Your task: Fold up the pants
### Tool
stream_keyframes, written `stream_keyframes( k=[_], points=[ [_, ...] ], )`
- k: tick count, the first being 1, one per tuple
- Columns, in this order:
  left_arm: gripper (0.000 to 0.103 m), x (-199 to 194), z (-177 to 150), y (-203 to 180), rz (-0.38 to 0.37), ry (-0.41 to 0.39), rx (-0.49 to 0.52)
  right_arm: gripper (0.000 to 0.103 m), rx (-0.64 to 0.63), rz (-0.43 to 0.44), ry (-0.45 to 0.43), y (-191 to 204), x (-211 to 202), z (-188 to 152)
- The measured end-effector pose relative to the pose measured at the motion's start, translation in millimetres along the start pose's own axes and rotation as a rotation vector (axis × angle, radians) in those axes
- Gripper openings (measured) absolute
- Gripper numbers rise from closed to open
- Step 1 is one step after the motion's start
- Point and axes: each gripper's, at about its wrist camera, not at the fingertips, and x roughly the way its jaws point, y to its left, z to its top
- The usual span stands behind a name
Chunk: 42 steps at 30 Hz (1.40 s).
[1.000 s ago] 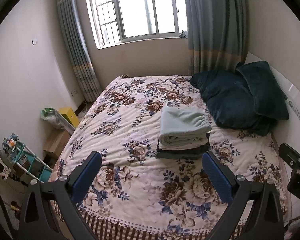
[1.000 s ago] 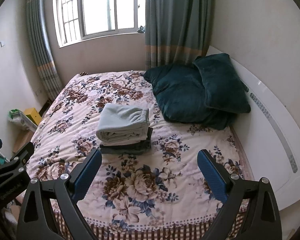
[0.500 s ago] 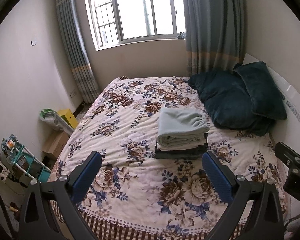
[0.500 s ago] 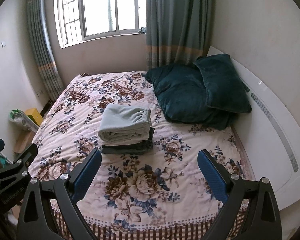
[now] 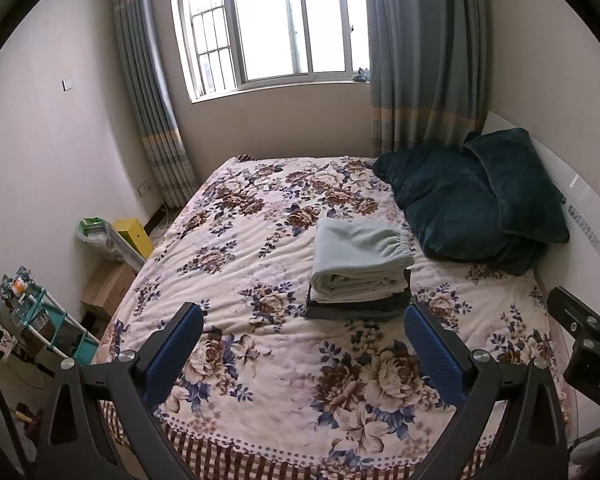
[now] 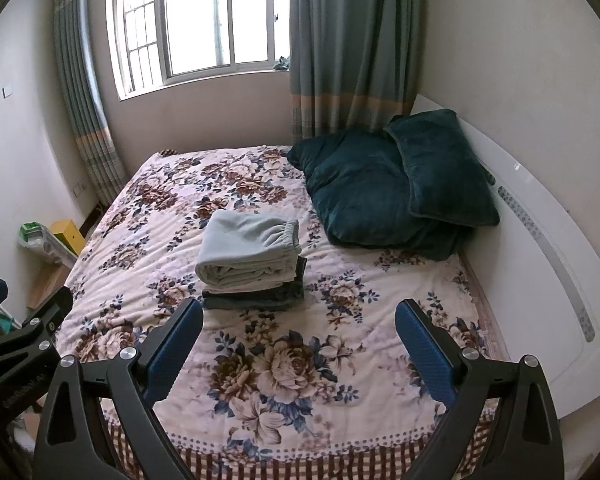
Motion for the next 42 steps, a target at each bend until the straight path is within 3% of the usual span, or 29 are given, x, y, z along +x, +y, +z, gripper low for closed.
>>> stream_keyframes(
  k=[42],
  points=[
    [0.103, -17, 4, -7, -0.011, -0.029, -0.008, 0.099, 0.012, -0.002, -0.010, -2, -2, -6]
  ],
)
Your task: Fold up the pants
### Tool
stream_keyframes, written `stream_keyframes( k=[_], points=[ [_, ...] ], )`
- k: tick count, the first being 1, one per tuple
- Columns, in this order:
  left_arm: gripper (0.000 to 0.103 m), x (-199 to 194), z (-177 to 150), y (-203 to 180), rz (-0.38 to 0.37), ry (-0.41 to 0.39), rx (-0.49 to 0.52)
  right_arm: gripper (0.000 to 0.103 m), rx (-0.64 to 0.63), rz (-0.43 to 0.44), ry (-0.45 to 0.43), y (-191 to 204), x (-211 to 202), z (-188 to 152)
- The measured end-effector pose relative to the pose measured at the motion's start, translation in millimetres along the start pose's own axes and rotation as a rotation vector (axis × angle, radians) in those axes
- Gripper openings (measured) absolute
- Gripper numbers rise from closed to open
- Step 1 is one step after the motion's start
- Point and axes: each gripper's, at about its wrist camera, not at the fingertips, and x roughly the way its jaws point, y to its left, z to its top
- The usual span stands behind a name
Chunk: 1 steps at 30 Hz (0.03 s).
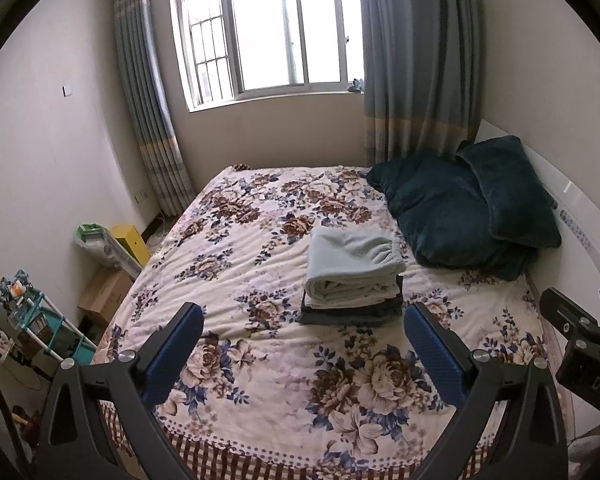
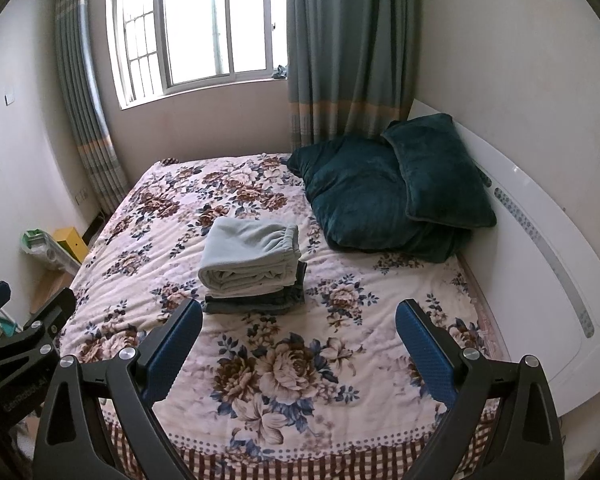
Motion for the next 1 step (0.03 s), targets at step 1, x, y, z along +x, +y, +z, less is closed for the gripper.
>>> stream_keyframes(
  k=[1],
  points=[
    [0.103, -1.1, 1.3, -0.6, -0.004, -0.003, -0.001, 0.099, 0.001, 0.002, -0.001, 0.2, 0.1, -0.2]
  ],
)
